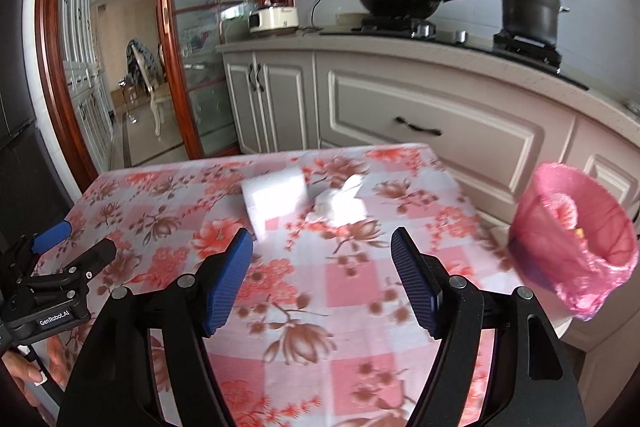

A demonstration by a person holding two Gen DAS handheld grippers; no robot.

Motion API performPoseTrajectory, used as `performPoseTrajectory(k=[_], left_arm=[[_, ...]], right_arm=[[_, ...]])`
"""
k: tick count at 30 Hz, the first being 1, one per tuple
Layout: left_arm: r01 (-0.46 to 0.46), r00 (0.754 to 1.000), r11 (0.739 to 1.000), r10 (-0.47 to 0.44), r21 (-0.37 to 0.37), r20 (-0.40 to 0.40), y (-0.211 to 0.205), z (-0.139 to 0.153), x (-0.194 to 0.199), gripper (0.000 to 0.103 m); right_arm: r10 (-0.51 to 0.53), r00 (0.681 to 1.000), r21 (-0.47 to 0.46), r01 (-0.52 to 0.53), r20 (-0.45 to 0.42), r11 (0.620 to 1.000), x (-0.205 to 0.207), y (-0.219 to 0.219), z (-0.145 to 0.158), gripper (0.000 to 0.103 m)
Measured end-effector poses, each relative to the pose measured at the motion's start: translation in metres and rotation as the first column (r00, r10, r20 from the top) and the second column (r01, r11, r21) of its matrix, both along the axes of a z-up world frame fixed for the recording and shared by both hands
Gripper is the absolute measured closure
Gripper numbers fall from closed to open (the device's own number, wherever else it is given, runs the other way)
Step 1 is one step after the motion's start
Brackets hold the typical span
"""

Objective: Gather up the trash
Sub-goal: 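Move both tools back over the table toward the foam block, then grasp the white foam block with the left tool while the right tool grasps the tissue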

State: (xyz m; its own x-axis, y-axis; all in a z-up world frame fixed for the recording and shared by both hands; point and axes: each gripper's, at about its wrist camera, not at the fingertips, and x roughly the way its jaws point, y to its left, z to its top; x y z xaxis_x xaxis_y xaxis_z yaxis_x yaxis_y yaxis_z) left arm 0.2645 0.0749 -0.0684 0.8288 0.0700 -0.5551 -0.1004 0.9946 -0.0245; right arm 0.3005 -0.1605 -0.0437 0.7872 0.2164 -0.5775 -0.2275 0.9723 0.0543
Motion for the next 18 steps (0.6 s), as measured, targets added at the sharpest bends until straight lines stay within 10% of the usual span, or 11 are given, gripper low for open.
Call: performPoseTrajectory(k=[18], left_arm=[[-0.026, 0.994, 1.0, 0.027, 0.016, -0.103, 0.032, -0.031, 0.05, 0.005]], right_arm=[[-0.092, 0.985, -0.052, 0.086, -0.148, 0.995, 0.122, 0.037, -0.064, 0.03]])
